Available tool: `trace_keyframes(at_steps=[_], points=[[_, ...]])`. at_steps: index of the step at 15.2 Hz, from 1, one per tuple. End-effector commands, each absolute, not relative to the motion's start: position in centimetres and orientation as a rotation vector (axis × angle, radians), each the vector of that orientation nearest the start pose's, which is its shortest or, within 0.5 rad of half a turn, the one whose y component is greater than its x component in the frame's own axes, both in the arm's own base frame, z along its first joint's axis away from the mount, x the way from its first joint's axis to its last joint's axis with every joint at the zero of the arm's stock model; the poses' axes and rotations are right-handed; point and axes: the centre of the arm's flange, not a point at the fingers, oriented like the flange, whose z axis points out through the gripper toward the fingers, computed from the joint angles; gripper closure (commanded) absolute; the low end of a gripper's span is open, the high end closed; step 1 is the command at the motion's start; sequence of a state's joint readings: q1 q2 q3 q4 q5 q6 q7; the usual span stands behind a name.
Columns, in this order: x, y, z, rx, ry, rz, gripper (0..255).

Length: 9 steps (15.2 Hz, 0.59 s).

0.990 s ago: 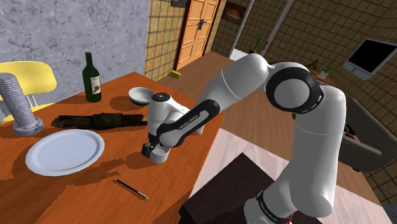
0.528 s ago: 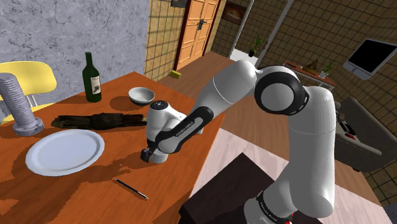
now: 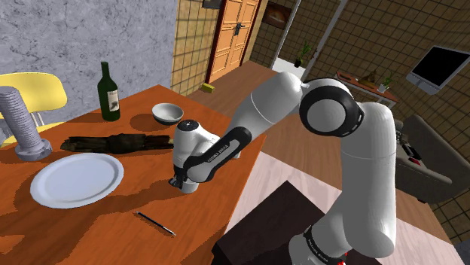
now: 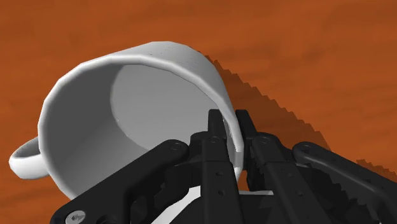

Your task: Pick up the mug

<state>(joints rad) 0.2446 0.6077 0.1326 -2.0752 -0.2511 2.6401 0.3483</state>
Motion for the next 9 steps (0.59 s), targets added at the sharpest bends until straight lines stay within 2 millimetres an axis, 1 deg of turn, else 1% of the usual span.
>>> trace_keyframes(at_steps=[1,3,9], points=[[53.2,22.0,13.0,-3.169,-0.365,0.023,255],[53.2,21.9,13.0,-3.169,-0.365,0.023,255],[53.2,21.9,16.1,-3.169,-0.365,0.023,255]])
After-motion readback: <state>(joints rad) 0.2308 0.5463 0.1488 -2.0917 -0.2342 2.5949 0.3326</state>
